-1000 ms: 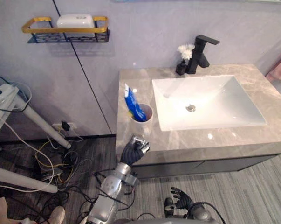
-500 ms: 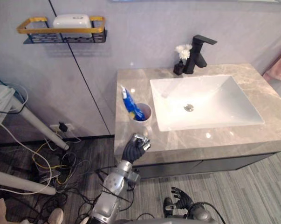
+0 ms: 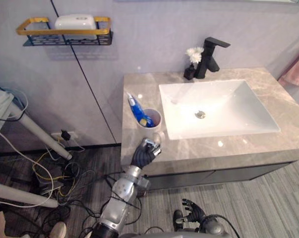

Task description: Organize washtable

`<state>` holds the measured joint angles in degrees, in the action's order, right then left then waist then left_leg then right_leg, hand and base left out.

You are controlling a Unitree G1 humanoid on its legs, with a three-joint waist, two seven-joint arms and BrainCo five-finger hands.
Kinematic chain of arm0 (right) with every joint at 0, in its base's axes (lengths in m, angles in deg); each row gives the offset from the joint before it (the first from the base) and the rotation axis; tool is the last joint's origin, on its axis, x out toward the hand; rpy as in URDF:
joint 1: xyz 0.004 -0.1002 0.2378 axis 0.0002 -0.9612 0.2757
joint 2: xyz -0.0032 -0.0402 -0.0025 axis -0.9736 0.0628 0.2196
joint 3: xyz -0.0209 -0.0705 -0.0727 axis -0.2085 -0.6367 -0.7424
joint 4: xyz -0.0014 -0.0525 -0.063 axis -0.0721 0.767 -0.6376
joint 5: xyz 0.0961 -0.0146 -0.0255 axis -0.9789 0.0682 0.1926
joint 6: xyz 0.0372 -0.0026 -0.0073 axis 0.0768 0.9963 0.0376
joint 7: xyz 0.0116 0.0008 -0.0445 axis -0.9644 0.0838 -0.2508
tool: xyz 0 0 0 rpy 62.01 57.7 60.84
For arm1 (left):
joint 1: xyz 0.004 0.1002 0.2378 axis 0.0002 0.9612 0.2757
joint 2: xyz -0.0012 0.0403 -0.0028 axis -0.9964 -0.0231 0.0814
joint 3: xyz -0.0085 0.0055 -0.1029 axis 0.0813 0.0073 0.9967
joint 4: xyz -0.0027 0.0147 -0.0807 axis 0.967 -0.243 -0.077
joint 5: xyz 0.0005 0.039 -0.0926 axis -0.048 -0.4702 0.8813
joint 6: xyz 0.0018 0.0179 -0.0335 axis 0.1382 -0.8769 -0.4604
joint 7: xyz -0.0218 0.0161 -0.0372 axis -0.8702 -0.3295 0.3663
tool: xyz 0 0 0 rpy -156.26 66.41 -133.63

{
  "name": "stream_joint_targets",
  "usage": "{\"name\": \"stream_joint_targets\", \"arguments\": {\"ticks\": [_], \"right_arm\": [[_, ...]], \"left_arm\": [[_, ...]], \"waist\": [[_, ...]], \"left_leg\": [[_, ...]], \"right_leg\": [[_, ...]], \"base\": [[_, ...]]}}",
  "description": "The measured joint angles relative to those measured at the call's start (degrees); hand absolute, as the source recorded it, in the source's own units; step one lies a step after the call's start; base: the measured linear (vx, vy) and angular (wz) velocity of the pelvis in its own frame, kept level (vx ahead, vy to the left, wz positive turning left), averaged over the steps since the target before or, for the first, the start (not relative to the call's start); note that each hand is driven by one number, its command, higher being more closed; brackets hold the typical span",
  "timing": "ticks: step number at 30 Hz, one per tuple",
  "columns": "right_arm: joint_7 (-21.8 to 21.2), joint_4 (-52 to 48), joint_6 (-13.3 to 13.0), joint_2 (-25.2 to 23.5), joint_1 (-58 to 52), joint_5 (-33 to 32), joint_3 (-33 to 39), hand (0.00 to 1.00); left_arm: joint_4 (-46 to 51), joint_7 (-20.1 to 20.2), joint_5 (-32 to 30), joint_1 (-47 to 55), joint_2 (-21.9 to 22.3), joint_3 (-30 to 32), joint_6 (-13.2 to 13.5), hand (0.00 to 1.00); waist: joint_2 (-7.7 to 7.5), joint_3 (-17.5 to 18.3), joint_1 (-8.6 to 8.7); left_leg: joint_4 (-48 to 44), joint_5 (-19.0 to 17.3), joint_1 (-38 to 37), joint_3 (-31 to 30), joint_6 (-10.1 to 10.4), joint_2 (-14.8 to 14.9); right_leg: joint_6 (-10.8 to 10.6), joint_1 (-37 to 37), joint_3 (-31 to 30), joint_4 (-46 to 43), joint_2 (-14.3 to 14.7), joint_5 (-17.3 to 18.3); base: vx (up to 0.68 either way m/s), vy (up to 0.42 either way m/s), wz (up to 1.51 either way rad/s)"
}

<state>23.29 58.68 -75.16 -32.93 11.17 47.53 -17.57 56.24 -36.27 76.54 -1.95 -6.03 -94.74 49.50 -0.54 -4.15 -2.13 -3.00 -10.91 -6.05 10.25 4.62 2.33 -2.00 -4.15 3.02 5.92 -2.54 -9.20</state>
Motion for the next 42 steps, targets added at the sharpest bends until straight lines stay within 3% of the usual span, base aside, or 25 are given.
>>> {"name": "stream_joint_targets", "arguments": {"ticks": [27, 32, 42], "right_arm": [[0.27, 0.01, 0.0, -0.13, -0.17, 0.01, -0.04, 0.0], [1.07, 0.01, 0.0, -0.68, -0.12, 0.01, -0.09, 0.0], [1.13, 0.01, 0.0, -1.07, -0.22, 0.03, -0.22, 0.0]], "left_arm": [[-3.01, -4.69, -3.25, -1.86, 2.2, 0.77, 1.03, 1.0], [-3.11, -5.91, -3.68, -1.86, 2.75, 2.93, 1.02, 1.0], [-3.11, -7.47, -4.69, -1.93, 3.6, 4.66, 1.01, 1.0]], "waist": [[-0.87, 0.13, 0.23], [-0.96, 0.13, 1.2], [-1.19, 0.05, 1.23]], "left_leg": [[0.1, -0.03, -0.35, 0.69, 0.05, 0.26], [0.1, -0.03, -0.39, 0.79, 0.05, 0.3], [0.1, -0.06, -0.46, 1.01, 0.09, 0.39]], "right_leg": [[0.01, 0.01, -0.47, 0.0, 0.38, 0.0], [0.01, 0.01, -0.54, 0.0, 0.41, 0.0], [0.03, 0.01, -0.74, 0.0, 0.53, 0.01]], "base": [[0.0, 0.0, 0.0], [0.0, 0.0, 0.0], [0.0, 0.0, 0.0]]}}
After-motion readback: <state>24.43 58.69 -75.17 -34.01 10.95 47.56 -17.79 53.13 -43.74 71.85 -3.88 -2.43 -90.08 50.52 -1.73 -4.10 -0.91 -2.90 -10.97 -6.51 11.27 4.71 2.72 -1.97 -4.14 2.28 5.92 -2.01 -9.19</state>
